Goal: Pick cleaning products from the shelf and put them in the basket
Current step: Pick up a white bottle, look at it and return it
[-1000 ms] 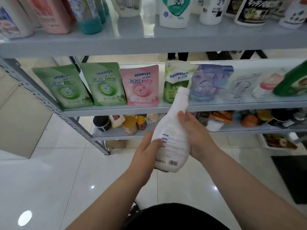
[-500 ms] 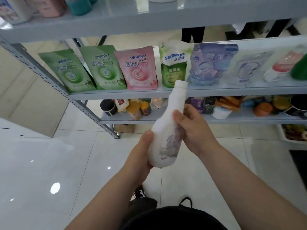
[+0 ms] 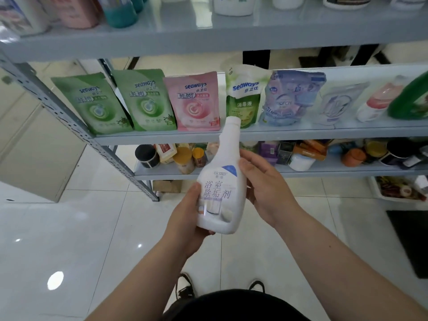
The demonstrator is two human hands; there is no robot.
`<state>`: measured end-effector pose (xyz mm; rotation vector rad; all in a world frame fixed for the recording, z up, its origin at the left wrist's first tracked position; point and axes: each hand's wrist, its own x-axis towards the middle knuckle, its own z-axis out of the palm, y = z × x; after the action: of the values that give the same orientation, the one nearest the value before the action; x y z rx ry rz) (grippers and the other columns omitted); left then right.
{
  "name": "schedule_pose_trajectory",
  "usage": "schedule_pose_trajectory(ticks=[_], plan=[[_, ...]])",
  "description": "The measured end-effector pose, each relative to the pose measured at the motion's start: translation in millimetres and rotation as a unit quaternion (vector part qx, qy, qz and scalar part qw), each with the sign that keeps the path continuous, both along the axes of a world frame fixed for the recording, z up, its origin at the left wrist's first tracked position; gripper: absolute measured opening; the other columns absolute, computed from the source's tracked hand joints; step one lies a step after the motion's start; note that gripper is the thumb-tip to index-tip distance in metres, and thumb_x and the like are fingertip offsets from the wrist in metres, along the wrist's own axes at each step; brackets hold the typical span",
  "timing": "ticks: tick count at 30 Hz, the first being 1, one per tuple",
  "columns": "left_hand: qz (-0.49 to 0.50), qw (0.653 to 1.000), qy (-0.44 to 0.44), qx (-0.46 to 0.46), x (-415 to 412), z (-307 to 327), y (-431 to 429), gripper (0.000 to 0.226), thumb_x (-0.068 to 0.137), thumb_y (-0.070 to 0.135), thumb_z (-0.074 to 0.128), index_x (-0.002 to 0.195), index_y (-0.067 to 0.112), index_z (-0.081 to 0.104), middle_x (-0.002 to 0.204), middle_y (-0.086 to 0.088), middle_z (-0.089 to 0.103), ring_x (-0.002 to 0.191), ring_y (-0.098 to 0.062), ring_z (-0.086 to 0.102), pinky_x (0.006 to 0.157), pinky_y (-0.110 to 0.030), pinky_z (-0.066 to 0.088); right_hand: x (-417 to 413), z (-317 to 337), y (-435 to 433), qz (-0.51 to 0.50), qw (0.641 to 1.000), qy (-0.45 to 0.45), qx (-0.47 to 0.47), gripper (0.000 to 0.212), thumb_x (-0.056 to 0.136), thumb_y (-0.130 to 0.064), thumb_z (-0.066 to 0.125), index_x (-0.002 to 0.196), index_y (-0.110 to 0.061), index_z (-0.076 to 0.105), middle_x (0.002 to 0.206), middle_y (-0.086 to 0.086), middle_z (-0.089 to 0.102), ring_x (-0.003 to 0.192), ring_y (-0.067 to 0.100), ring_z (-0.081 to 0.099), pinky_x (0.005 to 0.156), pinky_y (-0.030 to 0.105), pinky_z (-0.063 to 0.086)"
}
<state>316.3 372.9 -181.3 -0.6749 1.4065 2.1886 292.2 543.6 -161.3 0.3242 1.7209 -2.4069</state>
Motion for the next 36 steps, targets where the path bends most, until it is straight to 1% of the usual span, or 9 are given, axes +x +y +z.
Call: schedule_pose_trajectory(ticks=[2, 5, 12, 15, 18, 22, 27, 32, 36], plan=[[-0.034, 0.995, 0.07, -0.059, -6.7, 2.5, -13.0, 0.029, 0.097, 0.04, 0.059, 0.115, 0.018, 0.065, 0.104, -0.01, 0.077, 0.079, -0.028, 0.076, 0.061, -0.042, 0.059, -2.6, -0.4, -13.1, 0.001, 1.0, -0.007, 0.009, 0.043, 0.086, -0.035, 0.068, 0.128, -0.042, 0.066, 0.12, -0.005, 0.074, 0.107, 0.018, 0.073, 0.082, 0.037, 0.061], [-0.12, 0.964, 0.154, -0.181, -9.0, 3.6, -32.0, 0.036, 0.076, 0.034, 0.07, 0.108, 0.031, 0.054, 0.109, 0.0, 0.066, 0.092, -0.024, 0.072, 0.069, -0.052, 0.064, -7.5, -1.5, -34.4, 0.013, 0.999, -0.006, 0.034, 0.049, 0.084, -0.038, 0.065, 0.132, -0.046, 0.061, 0.124, -0.012, 0.07, 0.12, 0.017, 0.064, 0.092, 0.038, 0.054], [-0.138, 0.903, 0.212, -0.348, -30.2, -2.2, -91.7, 0.063, 0.064, 0.045, 0.09, 0.111, 0.049, 0.047, 0.108, 0.017, 0.062, 0.092, -0.002, 0.062, 0.064, -0.021, 0.054, -15.9, 4.4, -87.9, 0.067, 0.989, 0.03, 0.125, 0.042, 0.074, -0.057, 0.069, 0.116, -0.058, 0.066, 0.122, -0.023, 0.069, 0.121, 0.009, 0.062, 0.109, 0.046, 0.048], [-0.141, 0.871, 0.252, -0.398, -38.5, -2.3, -126.1, 0.06, 0.066, 0.04, 0.09, 0.108, 0.052, 0.05, 0.101, 0.022, 0.064, 0.086, 0.003, 0.061, 0.053, -0.008, 0.047, -28.0, 22.4, -96.9, 0.049, 0.965, 0.074, 0.246, 0.028, 0.074, -0.067, 0.06, 0.1, -0.059, 0.068, 0.101, -0.028, 0.071, 0.096, -0.003, 0.066, 0.094, 0.041, 0.055], [-0.149, 0.837, 0.285, -0.442, -41.5, 2.6, -154.7, 0.055, 0.067, 0.04, 0.089, 0.103, 0.056, 0.051, 0.096, 0.029, 0.062, 0.085, 0.007, 0.06, 0.06, -0.016, 0.048, -42.8, 41.3, -103.1, -0.006, 0.936, 0.107, 0.336, 0.034, 0.076, -0.073, 0.054, 0.09, -0.043, 0.063, 0.074, -0.022, 0.064, 0.066, -0.003, 0.057, 0.068, 0.027, 0.045], [-0.16, 0.802, 0.321, -0.477, -46.5, 10.0, -183.7, 0.056, 0.066, 0.046, 0.085, 0.107, 0.055, 0.048, 0.095, 0.032, 0.059, 0.086, 0.009, 0.058, 0.064, -0.022, 0.049, -58.9, 56.7, -122.1, 0.06, 0.857, 0.119, 0.497, 0.036, 0.095, -0.063, 0.052, 0.087, -0.028, 0.06, 0.084, -0.007, 0.062, 0.073, 0.001, 0.054, 0.061, 0.027, 0.036], [-0.221, 0.835, 0.318, -0.391, -54.4, 15.6, -224.8, 0.062, 0.051, 0.058, 0.08, 0.107, 0.062, 0.054, 0.101, 0.034, 0.064, 0.092, 0.008, 0.062, 0.059, -0.011, 0.051, -52.0, 68.2, -153.9, 0.05, 0.79, 0.246, 0.559, 0.043, 0.094, -0.058, 0.031, 0.073, -0.025, 0.049, 0.066, -0.003, 0.05, 0.065, 0.012, 0.049, 0.057, 0.03, 0.035], [-0.356, 0.879, 0.277, -0.156, -60.9, 6.6, -251.5, 0.076, 0.062, 0.025, 0.088, 0.133, 0.036, 0.063, 0.124, -0.006, 0.071, 0.116, -0.031, 0.068, 0.091, -0.051, 0.06, -39.9, 75.5, -177.6, 0.062, 0.746, 0.427, 0.507, 0.036, 0.096, -0.031, 0.039, 0.07, -0.016, 0.059, 0.063, -0.007, 0.05, 0.056, 0.011, 0.044, 0.05, 0.027, 0.034], [-0.316, 0.889, 0.274, -0.188, -59.9, 3.7, -244.2, 0.07, 0.062, 0.037, 0.091, 0.124, 0.051, 0.061, 0.118, 0.005, 0.073, 0.11, -0.021, 0.071, 0.089, -0.051, 0.061, -50.8, 82.5, -179.8, 0.041, 0.774, 0.336, 0.535, 0.038, 0.1, -0.036, 0.038, 0.064, -0.025, 0.045, 0.06, -0.005, 0.045, 0.056, 0.012, 0.042, 0.054, 0.029, 0.034]])
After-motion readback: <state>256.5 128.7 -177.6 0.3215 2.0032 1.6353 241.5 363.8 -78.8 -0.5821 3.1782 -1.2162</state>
